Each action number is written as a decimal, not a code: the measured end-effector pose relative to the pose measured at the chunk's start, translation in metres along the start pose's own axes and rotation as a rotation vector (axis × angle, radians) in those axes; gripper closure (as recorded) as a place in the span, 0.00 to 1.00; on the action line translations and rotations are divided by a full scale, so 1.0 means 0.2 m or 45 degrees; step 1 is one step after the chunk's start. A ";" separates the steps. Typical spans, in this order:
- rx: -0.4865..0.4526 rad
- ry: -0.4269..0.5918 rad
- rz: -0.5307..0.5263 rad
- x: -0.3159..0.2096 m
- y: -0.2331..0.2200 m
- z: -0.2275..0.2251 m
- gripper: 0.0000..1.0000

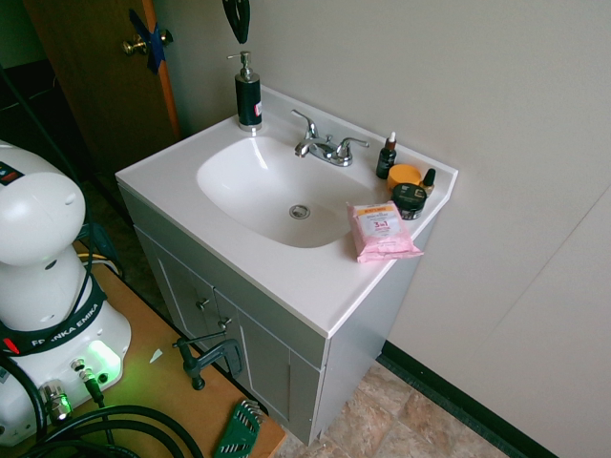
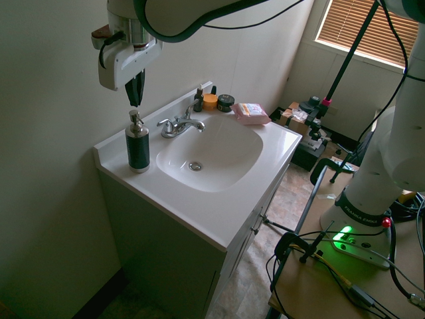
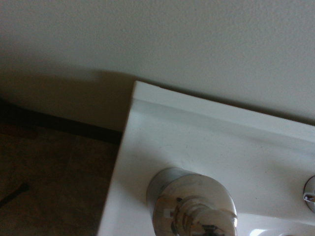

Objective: Push the sanitizer

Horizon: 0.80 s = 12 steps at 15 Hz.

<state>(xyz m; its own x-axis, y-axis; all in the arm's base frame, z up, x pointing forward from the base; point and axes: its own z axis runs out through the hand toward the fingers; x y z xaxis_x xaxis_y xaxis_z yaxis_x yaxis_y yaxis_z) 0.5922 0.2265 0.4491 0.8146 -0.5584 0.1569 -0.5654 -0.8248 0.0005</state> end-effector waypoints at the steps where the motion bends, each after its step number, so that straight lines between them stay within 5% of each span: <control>1: -0.008 -0.005 0.002 0.01 0.00 0.02 1.00; 12: -0.033 -0.011 -0.005 -0.01 -0.01 0.10 1.00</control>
<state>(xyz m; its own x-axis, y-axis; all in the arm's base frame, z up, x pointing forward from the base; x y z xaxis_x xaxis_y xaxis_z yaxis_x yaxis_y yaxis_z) 0.5941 0.2273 0.4296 0.8177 -0.5561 0.1484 -0.5655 -0.8243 0.0269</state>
